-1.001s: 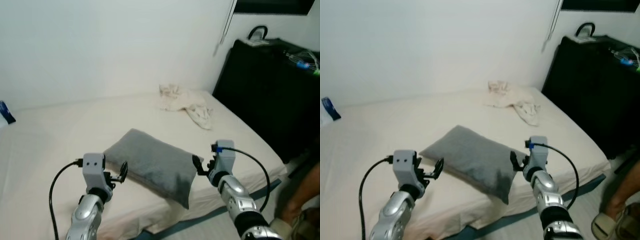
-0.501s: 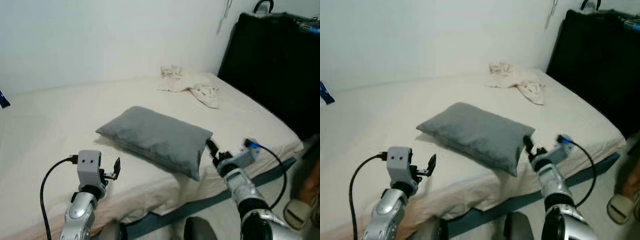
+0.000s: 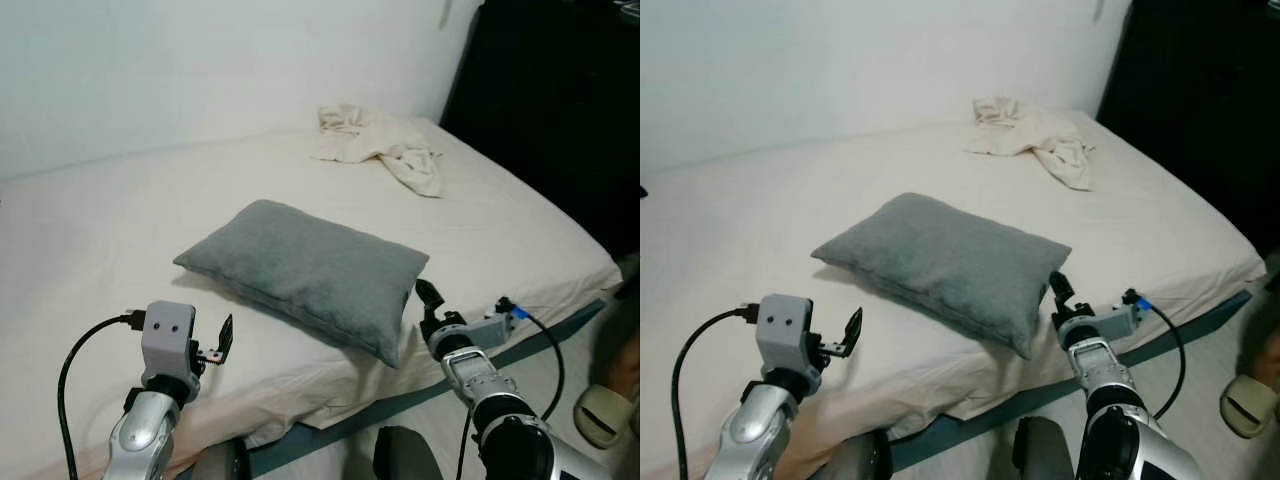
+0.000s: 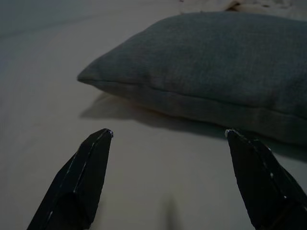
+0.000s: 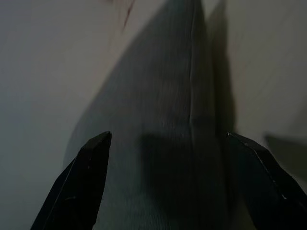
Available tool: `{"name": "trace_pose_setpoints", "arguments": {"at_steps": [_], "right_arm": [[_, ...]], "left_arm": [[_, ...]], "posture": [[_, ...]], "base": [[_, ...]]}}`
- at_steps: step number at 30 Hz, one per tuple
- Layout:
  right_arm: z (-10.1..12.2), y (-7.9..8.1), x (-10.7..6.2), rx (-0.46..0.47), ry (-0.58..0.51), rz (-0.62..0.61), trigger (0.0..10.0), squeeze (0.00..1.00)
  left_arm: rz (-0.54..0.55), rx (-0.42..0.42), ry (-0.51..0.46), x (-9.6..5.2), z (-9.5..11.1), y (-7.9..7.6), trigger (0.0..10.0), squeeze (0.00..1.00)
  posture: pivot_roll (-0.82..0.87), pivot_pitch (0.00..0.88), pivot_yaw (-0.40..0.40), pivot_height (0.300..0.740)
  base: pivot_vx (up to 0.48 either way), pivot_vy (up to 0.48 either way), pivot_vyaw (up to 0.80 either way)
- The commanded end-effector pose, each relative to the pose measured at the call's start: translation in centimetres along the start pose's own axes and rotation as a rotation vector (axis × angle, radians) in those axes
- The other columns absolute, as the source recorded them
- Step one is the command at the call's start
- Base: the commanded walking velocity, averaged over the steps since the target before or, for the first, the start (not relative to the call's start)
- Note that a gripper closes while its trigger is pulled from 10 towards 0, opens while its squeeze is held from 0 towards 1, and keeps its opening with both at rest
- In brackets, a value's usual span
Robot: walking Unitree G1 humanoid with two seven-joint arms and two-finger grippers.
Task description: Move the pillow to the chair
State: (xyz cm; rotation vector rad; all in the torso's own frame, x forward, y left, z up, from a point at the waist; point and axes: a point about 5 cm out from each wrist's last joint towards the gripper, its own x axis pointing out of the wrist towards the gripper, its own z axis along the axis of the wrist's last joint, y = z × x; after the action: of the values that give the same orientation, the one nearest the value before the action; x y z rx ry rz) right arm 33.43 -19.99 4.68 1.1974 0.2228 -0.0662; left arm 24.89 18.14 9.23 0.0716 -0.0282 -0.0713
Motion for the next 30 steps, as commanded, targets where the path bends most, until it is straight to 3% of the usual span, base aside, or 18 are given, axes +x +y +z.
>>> {"name": "trace_pose_setpoints", "arguments": {"at_steps": [1,4,10,11,12,13,20,26,30], "right_arm": [[-1.2,-0.2,0.0,-0.008,0.06,-0.005,10.0,0.0],[-2.9,0.3,0.0,-0.006,0.154,0.052,10.0,0.0],[-4.6,0.3,-0.1,-0.045,0.238,0.069,10.0,0.0],[-4.8,0.3,-0.1,-0.061,0.245,0.055,7.6,0.0],[-4.9,0.3,-0.1,-0.072,0.248,0.046,7.6,0.0],[-5.0,0.3,-0.1,-0.079,0.251,0.044,0.0,0.0],[-5.2,0.8,0.0,-0.156,0.271,0.114,0.0,0.0],[-3.3,0.2,-0.1,-0.197,0.211,0.083,0.0,0.0],[-2.1,0.8,0.1,-0.252,0.192,0.124,0.0,0.0]], "left_arm": [[0.002,0.027,0.021,-0.6,-0.1,0.6,10.0,0.0],[0.01,0.048,0.028,-1.6,0.4,1.0,10.0,0.0],[0.011,0.056,0.049,-2.8,0.9,1.1,10.0,0.0],[0.009,0.056,0.053,-3.0,0.9,1.1,10.0,0.0],[0.009,0.055,0.057,-3.0,0.9,1.1,10.0,0.0],[0.007,0.054,0.059,-3.0,0.8,1.1,10.0,0.0],[-0.02,0.026,0.078,-2.8,0.9,0.2,10.0,0.0],[-0.036,0.001,0.079,-2.2,0.8,-0.5,10.0,0.0],[-0.044,-0.009,0.068,-1.3,0.8,-0.9,10.0,0.0]], "posture": [[0.16,0.173,-0.013,0.58],[0.18,0.202,-0.008,0.58],[0.2,0.239,0.0,0.58],[0.2,0.244,0.004,0.58],[0.2,0.244,0.004,0.58],[0.2,0.246,0.005,0.58],[0.18,0.245,0.005,0.58],[0.16,0.223,-0.001,0.58],[0.13,0.197,-0.009,0.58]], "base": [[0.0,0.0,0.0],[0.0,0.0,0.0],[0.0,0.0,0.0],[0.0,0.0,0.0],[0.0,0.0,0.0],[0.0,0.0,0.0],[0.0,0.0,0.0],[0.0,0.0,0.0],[0.0,0.0,0.0]]}}
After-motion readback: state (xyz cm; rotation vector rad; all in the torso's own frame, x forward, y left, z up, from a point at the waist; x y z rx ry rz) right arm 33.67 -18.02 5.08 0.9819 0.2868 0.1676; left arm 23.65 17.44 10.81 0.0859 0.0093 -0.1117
